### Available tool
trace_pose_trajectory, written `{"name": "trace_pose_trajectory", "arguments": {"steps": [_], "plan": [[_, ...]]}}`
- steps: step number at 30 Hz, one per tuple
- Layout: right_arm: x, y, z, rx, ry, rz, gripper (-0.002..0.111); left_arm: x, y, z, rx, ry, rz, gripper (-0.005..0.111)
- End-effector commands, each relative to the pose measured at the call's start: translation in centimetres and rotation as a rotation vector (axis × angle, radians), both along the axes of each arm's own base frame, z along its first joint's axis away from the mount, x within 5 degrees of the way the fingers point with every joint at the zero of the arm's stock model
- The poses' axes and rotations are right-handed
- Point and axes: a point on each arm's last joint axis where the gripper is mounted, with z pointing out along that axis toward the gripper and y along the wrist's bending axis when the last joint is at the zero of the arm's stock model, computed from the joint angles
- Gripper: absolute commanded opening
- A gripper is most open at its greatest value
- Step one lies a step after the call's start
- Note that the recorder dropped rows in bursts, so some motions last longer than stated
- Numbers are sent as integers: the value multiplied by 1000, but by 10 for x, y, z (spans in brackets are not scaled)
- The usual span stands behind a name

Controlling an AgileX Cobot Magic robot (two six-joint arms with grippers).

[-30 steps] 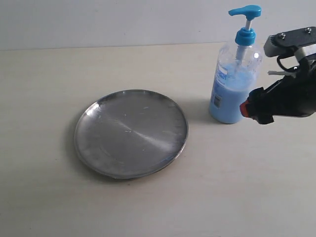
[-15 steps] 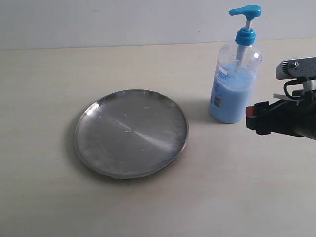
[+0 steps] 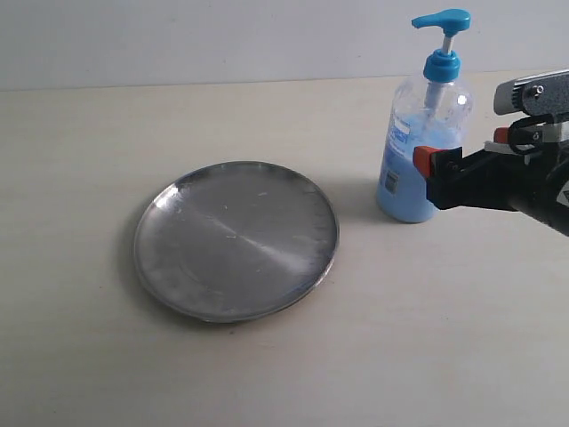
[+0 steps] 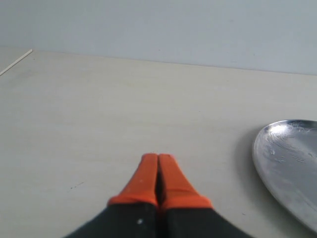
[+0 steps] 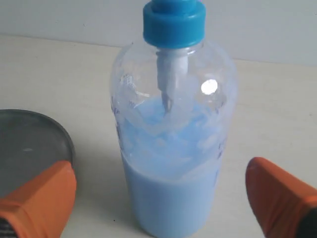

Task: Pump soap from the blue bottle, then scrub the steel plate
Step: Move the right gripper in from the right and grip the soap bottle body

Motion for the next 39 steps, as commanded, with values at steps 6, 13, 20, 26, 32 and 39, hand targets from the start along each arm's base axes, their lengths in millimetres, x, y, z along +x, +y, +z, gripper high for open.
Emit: {"name": "trace_pose_trajectory", "arguments": {"steps": [6, 13, 20, 26, 32, 39], "plan": [[10, 4, -21, -19, -26, 14, 92, 0, 0, 0, 3, -11, -7, 0], [15, 4, -30, -1, -58, -8, 92, 0, 0, 0, 3, -11, -7, 0], [21, 4, -34, 18, -136, -24, 92, 0, 0, 0, 3, -11, -7, 0], [28, 7, -39, 24, -170, -14, 92, 0, 0, 0, 3, -11, -7, 0], [50, 14, -41, 27, -179, -14, 92, 0, 0, 0, 3, -11, -7, 0], [67, 18, -45, 34, -191, -28, 92, 0, 0, 0, 3, -11, -7, 0]]}}
